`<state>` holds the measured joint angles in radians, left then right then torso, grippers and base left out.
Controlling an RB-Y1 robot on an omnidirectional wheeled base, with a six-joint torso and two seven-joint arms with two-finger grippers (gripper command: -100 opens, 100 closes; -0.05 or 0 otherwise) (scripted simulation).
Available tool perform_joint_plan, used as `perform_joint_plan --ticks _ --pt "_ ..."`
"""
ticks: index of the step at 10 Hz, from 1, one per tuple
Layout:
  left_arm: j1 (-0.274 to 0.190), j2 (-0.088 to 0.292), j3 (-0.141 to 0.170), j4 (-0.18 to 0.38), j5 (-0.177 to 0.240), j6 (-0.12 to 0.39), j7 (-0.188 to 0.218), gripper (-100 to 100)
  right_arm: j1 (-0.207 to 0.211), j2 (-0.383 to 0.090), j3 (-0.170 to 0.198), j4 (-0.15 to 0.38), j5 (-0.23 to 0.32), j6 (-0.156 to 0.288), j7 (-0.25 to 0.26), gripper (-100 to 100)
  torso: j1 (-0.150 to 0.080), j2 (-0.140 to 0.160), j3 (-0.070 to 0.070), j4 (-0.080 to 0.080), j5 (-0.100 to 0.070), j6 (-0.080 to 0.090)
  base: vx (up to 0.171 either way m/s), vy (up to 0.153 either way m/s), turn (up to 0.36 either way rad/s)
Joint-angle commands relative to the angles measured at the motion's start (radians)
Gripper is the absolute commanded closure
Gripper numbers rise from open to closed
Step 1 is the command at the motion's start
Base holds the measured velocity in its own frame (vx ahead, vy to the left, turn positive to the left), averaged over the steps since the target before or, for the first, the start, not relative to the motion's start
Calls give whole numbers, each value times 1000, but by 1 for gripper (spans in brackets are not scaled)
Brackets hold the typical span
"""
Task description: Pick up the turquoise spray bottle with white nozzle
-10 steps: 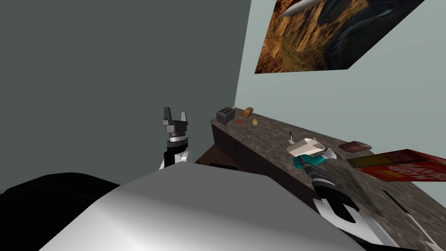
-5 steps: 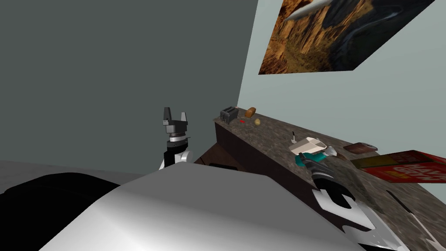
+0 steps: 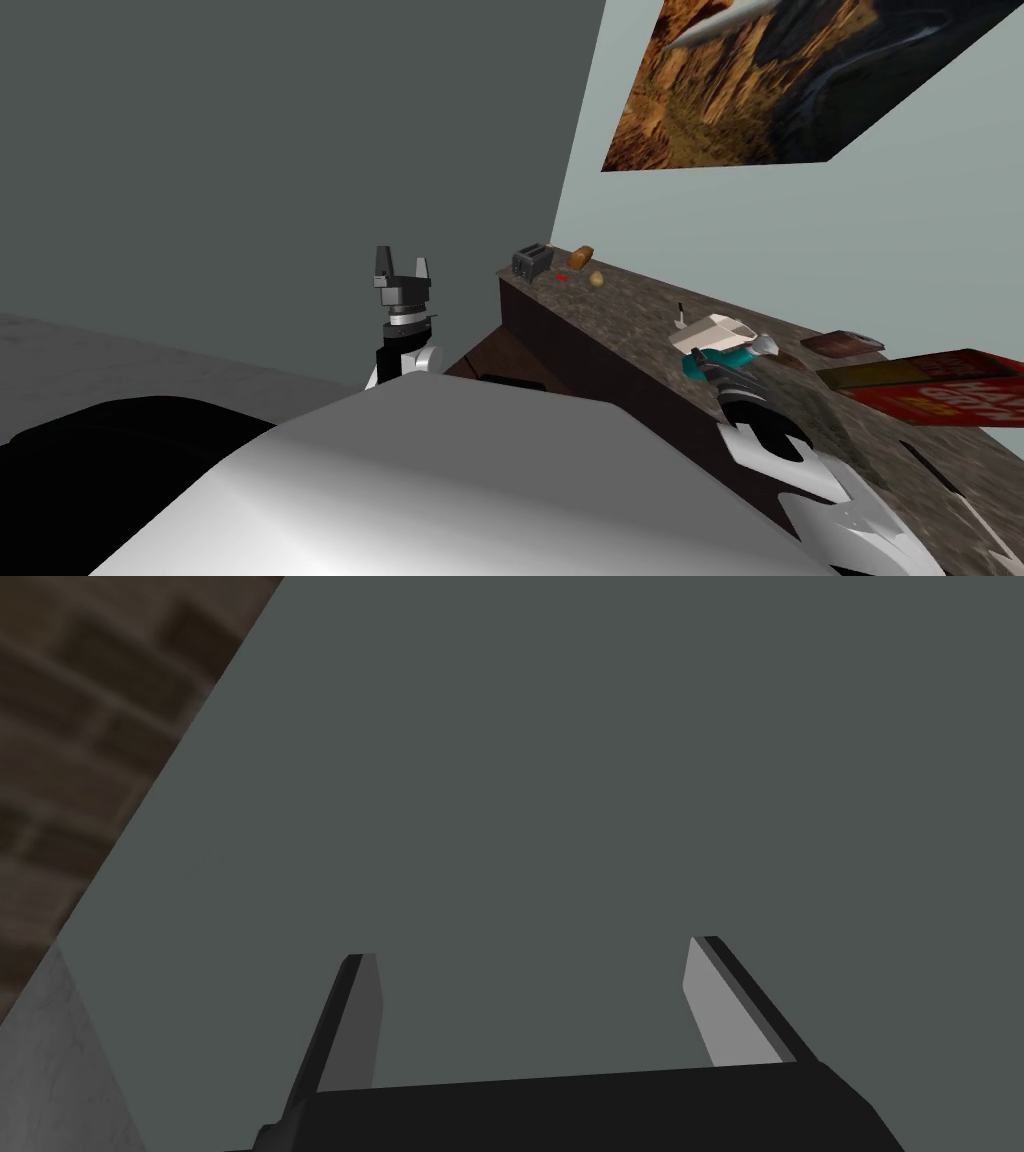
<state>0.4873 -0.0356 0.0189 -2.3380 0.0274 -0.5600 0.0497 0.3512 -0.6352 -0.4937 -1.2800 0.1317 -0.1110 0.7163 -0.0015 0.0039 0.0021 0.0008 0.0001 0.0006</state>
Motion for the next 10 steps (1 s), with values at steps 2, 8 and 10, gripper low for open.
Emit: perform_joint_plan --ticks 2,8,10 --pt "0 0 0 0 0 0 0 0 -59 -38 1 88 -41 7 32 -100 1 1 1 0 0 -1 -92 39 121" --pt "0 0 0 0 0 0 0 0 -174 -111 5 239 -114 3 91 -100 0 2 1 0 0 0 -75 40 71" --pt "0 0 0 0 0 0 0 0 -174 -111 5 241 -115 5 93 100 -1 -2 -1 -1 0 0 -5 1 -6"
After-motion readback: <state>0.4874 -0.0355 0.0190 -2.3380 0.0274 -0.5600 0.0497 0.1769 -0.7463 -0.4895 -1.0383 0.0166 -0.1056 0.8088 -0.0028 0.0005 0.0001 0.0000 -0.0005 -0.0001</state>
